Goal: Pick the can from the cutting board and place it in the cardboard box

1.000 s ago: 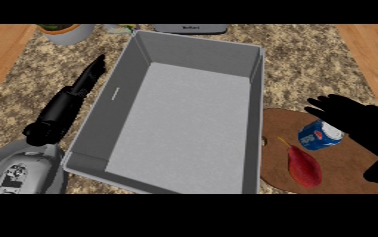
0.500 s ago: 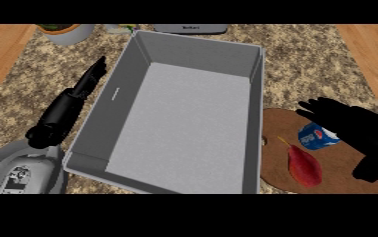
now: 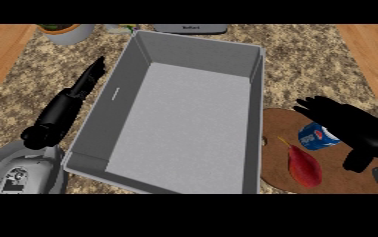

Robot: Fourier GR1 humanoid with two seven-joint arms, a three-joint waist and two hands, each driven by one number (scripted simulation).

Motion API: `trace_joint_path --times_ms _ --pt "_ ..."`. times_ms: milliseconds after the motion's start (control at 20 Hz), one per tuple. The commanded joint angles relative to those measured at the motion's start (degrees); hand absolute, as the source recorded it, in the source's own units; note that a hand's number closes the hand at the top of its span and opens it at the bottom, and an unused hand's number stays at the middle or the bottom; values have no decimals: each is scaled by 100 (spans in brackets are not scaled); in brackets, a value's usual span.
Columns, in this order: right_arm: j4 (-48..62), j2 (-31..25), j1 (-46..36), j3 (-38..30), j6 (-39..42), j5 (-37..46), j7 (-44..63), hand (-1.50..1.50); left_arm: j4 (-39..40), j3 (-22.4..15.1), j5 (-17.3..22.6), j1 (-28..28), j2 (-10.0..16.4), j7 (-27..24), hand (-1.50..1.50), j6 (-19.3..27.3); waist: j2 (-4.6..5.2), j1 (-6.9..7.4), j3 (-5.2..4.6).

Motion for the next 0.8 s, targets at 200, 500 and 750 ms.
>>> trace_joint_path --times_ms 200,500,750 --pt "614 229 -55 -35 -408 406 -637 150 183 89 -176 54 -162 -224 0 -137 0 -6 -2" --pt "930 501 -104 17 -1550 525 -1244 150 444 267 -178 -153 -71 -377 0 -196 2 -9 -1" --pt "819 463 -300 -251 -1635 472 -1558 150 53 476 82 -216 -11 126 0 -417 -3 -4 -2"
